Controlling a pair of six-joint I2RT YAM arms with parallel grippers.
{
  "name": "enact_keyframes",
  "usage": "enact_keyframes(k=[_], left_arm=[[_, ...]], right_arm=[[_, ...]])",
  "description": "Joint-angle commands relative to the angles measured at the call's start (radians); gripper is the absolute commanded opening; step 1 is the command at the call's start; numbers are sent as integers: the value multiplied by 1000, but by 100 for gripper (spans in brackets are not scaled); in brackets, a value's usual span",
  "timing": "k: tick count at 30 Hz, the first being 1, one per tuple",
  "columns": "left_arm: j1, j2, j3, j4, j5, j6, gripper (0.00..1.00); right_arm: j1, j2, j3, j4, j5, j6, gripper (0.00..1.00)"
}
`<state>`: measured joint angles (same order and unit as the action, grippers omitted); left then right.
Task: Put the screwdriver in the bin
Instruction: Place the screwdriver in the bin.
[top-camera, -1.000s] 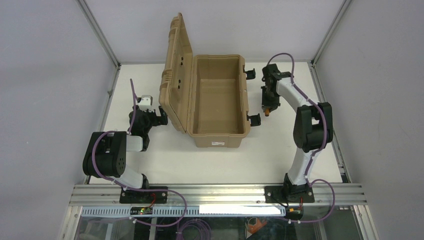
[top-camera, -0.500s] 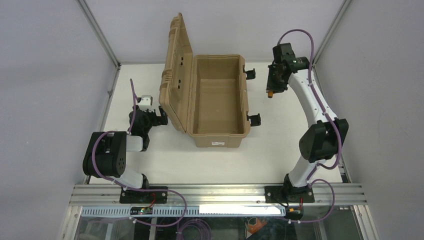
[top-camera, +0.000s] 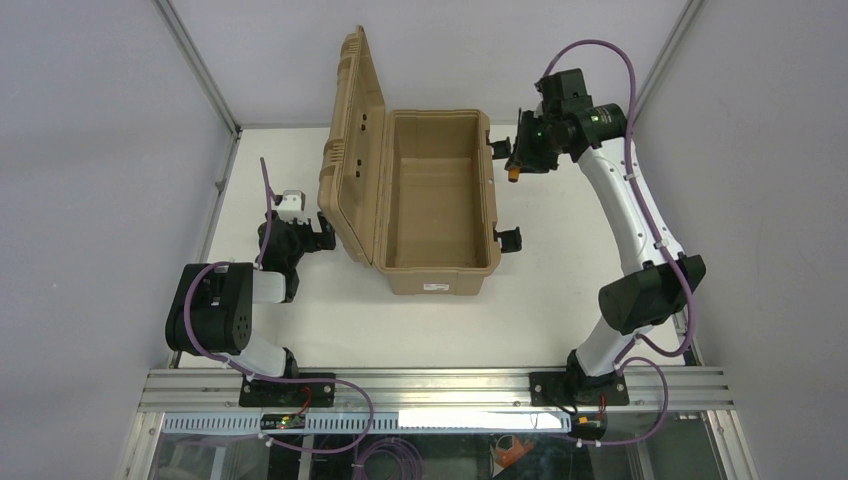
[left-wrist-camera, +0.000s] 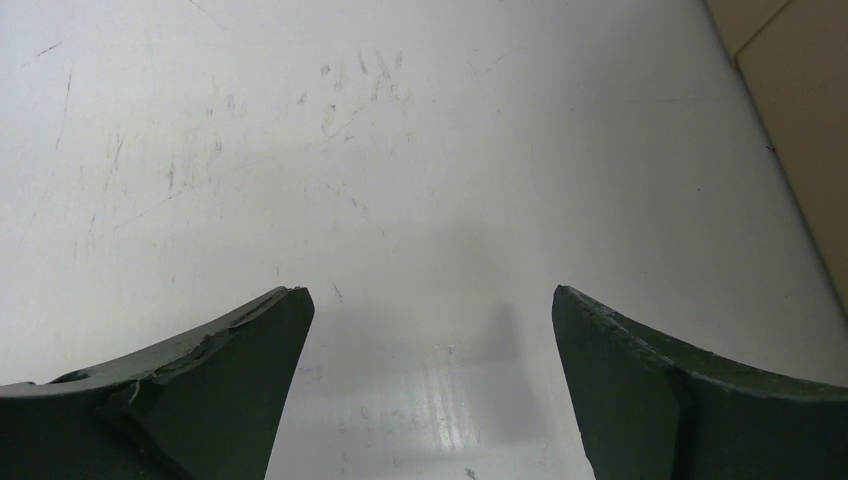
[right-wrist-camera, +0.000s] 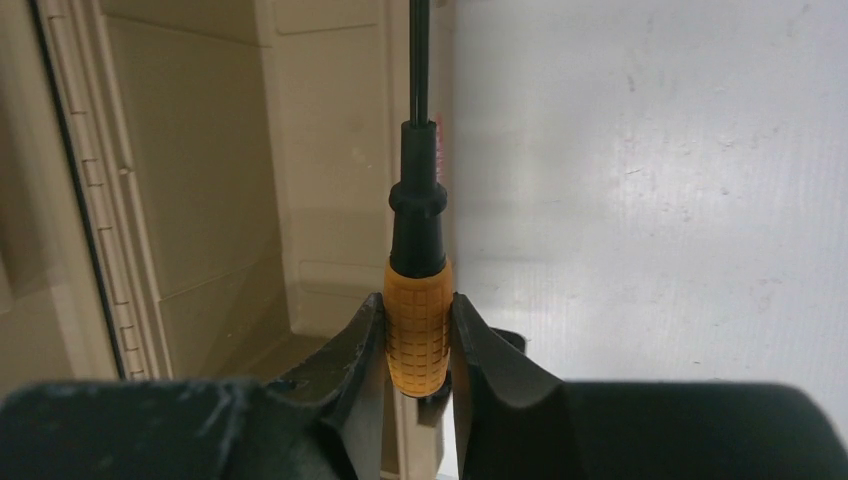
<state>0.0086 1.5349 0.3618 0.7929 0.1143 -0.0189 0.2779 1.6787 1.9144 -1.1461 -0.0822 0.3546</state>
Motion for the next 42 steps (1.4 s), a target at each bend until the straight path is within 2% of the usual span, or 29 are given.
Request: enact_keyframes(k=[1, 19, 28, 42], left_arm=[[7, -28, -1, 54, 24, -12, 99], [7, -29, -1, 54, 24, -12, 99], [7, -29, -1, 54, 24, -12, 99], [7, -28, -1, 54, 24, -12, 99]], right_arm=[[74, 14, 107, -23, 28, 58, 8], [312, 299, 294, -46, 217, 161, 8], [369, 426, 291, -27, 279, 198, 8], [397, 591, 248, 69, 287, 218, 10]])
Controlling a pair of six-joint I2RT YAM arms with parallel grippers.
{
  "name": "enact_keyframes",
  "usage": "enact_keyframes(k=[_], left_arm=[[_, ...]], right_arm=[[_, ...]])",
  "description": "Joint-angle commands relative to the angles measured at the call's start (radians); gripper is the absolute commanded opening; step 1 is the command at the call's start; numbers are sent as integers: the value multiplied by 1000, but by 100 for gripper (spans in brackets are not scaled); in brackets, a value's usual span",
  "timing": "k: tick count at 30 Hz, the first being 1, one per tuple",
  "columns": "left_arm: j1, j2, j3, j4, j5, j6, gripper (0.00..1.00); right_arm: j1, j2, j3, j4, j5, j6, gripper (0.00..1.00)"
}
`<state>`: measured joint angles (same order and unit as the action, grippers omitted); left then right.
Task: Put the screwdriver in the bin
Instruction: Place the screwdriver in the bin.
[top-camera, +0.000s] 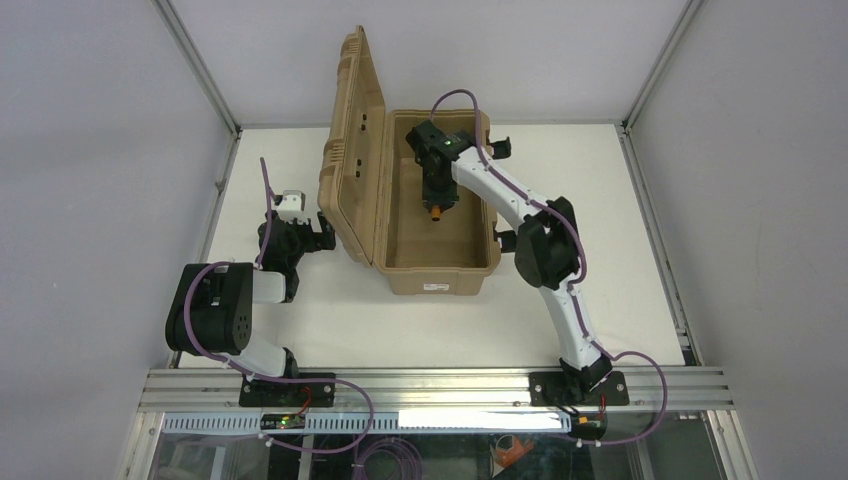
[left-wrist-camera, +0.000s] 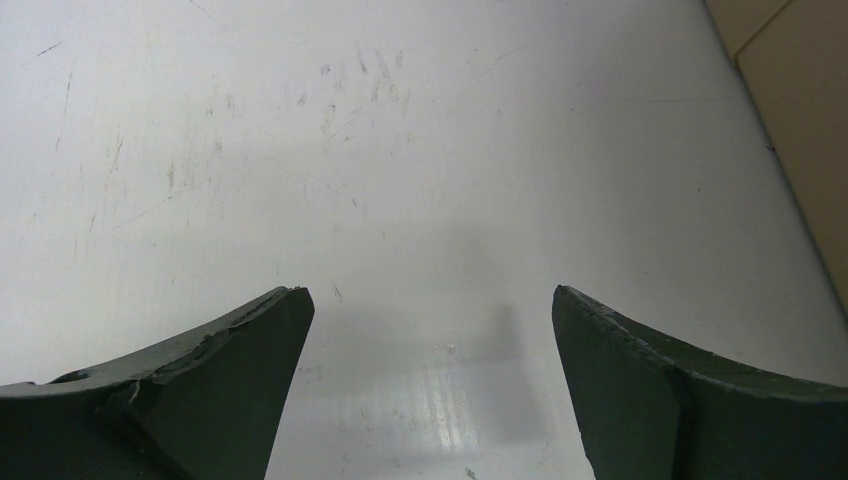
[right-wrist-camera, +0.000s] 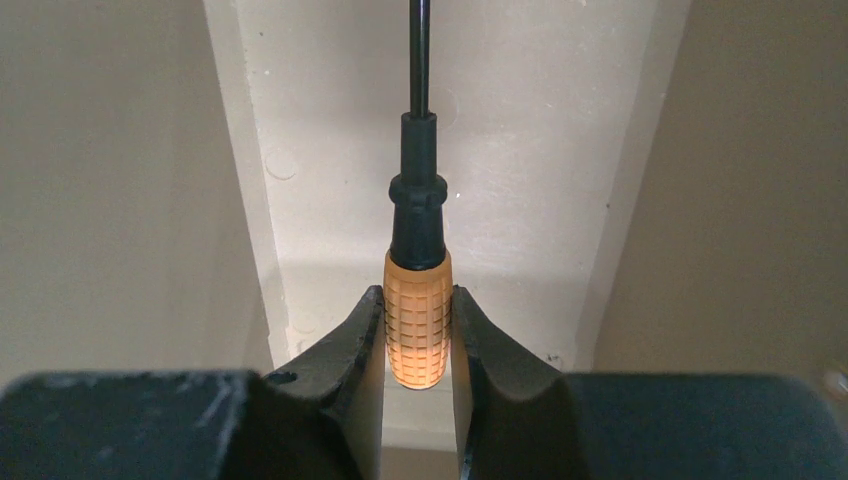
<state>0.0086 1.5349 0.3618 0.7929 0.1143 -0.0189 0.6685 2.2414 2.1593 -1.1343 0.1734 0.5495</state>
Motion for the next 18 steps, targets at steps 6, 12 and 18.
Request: enact_keyframes(k=[6, 12, 18], left_arm=[[7, -29, -1, 54, 23, -12, 99], [7, -28, -1, 54, 24, -12, 99], [7, -29, -1, 54, 23, -12, 99]], right_arm=[[6, 72, -8, 87, 31, 21, 11], [5, 90, -49, 130, 39, 21, 13], [5, 112, -52, 142, 31, 18, 17]])
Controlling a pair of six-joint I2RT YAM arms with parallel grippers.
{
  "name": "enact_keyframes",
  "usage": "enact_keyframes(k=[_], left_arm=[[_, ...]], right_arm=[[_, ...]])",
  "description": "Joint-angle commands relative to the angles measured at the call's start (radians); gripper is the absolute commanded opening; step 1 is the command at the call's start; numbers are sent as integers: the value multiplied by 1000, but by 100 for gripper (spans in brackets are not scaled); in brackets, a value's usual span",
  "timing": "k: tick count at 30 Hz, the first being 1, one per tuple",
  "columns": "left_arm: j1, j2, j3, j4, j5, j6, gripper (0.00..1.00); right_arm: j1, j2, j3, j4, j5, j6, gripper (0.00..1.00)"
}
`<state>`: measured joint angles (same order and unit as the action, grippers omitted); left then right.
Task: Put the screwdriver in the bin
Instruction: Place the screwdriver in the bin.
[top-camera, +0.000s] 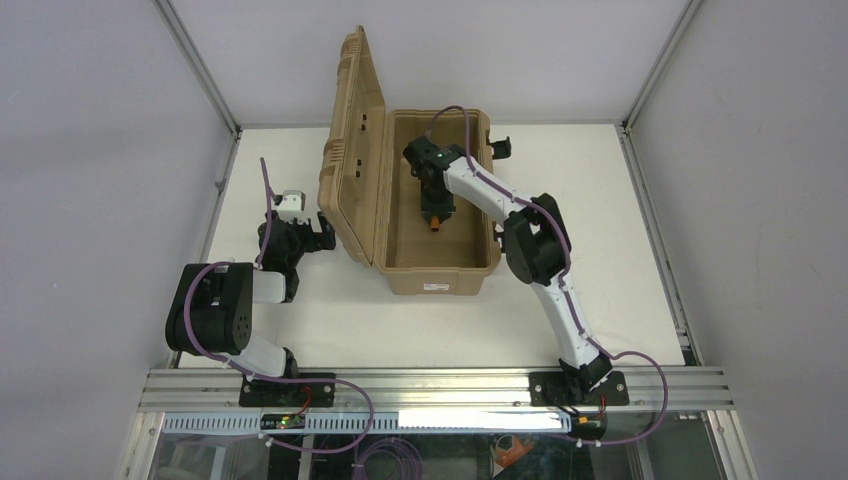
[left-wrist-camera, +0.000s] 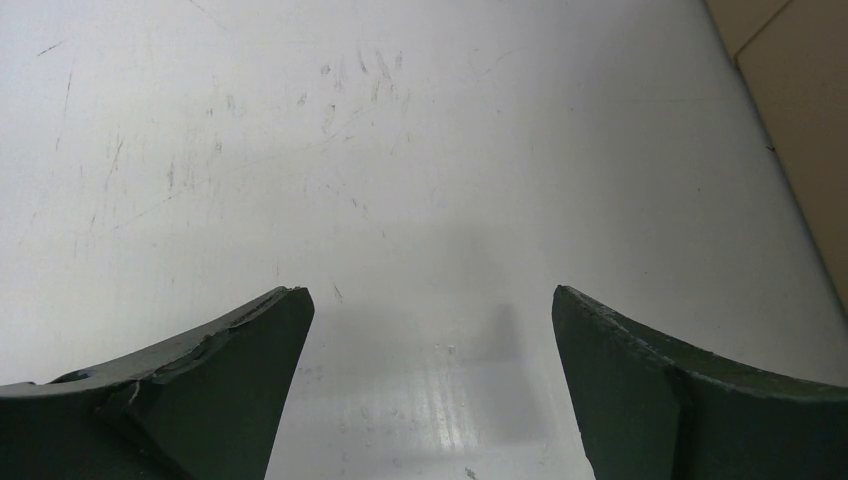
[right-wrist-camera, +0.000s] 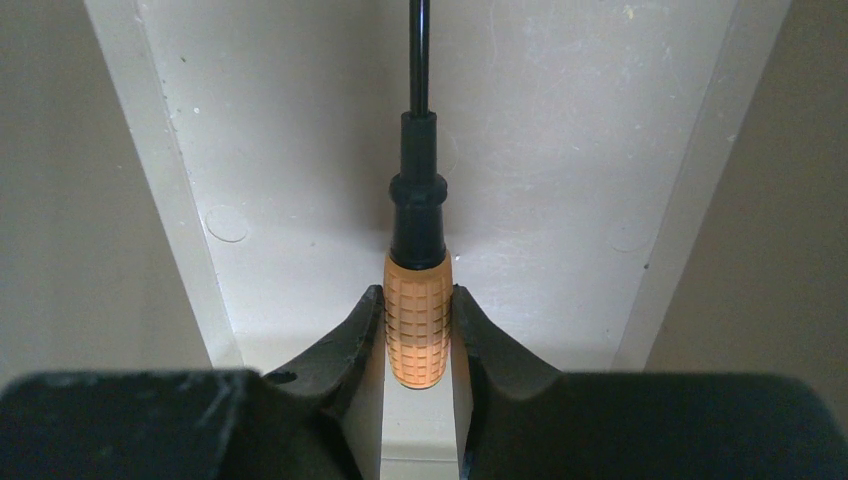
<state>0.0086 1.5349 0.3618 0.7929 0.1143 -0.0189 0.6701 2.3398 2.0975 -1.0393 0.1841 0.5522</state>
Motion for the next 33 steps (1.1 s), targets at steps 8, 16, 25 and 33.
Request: enact_keyframes(k=[8, 16, 25, 33], left_arm=[[7, -29, -1, 55, 24, -12, 99], [7, -29, -1, 54, 23, -12, 99], [7, -29, -1, 54, 24, -12, 99], [7, -29, -1, 54, 24, -12, 99]], right_arm=[[-1, 21, 12, 46, 18, 12, 28], [-5, 21, 12, 50, 12, 11, 34], [-9, 15, 17, 49, 2, 4, 38], [-15, -87, 32, 29, 20, -29, 48]])
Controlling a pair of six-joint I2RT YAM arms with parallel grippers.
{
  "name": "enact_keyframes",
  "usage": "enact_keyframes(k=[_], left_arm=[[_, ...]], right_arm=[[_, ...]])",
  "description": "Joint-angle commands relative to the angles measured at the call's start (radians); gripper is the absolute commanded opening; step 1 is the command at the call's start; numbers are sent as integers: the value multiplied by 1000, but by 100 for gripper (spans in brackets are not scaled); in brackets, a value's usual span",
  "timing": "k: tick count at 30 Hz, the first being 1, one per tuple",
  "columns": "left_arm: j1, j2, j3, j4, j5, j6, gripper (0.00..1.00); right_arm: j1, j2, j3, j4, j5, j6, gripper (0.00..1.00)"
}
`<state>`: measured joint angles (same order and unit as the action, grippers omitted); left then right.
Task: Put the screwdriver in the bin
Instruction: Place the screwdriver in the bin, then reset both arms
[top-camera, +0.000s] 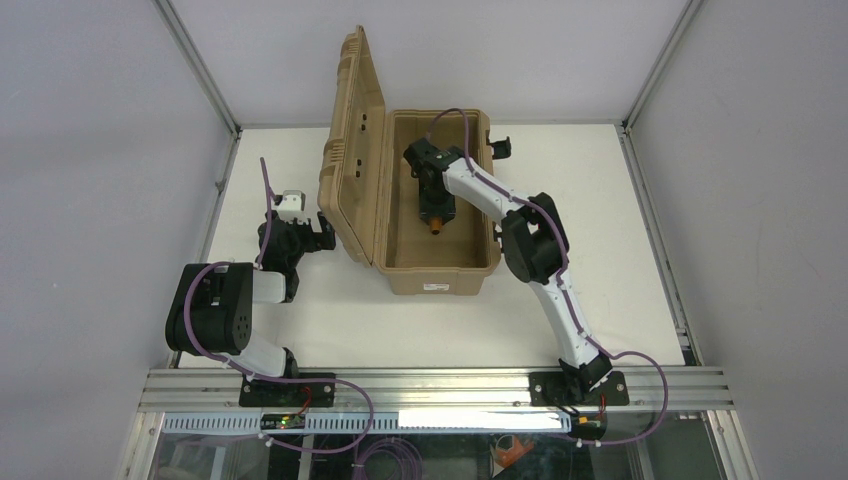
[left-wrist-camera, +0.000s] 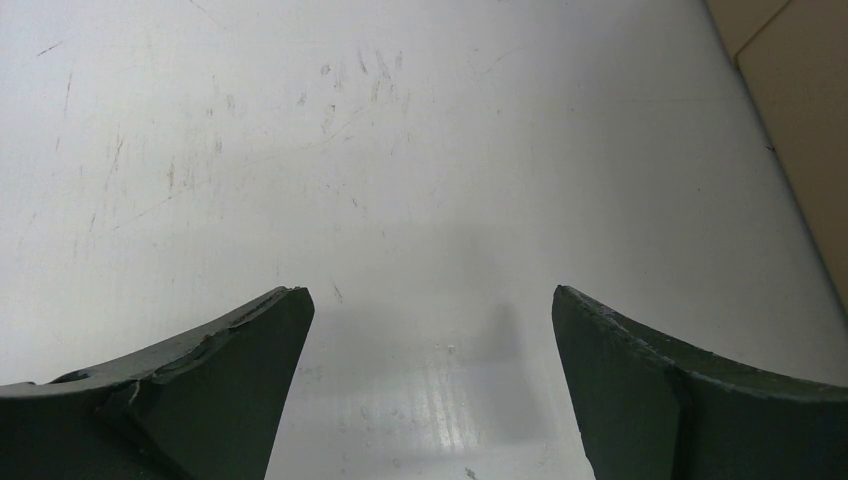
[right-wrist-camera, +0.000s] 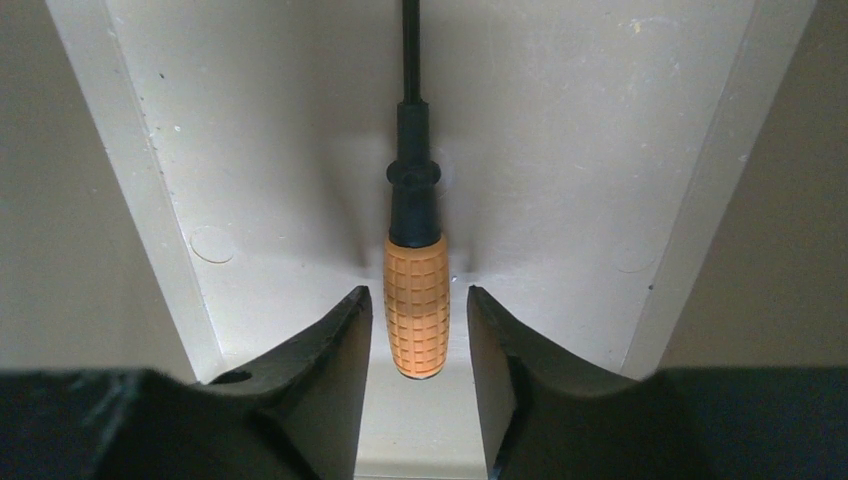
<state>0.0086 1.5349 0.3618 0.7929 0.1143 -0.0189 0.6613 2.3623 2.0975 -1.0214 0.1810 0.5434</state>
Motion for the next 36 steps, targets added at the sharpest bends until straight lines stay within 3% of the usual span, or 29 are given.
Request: enact_keyframes(k=[1, 16, 19, 28, 36], left_arm=[[7, -29, -1, 54, 24, -12, 99], [8, -29, -1, 54, 23, -12, 99], [7, -29, -1, 54, 24, -13, 99], [8, -28, -1, 54, 25, -12, 99], [7, -29, -1, 54, 24, -12, 99]], right_arm=[[-6, -125, 32, 9, 22, -27, 51], [-8, -314, 119, -52, 35, -116, 81], [-17, -351, 133, -58, 44, -139, 98], [-88, -490, 92, -43, 71, -215, 99], [-236, -691, -197, 126, 82, -267, 99]])
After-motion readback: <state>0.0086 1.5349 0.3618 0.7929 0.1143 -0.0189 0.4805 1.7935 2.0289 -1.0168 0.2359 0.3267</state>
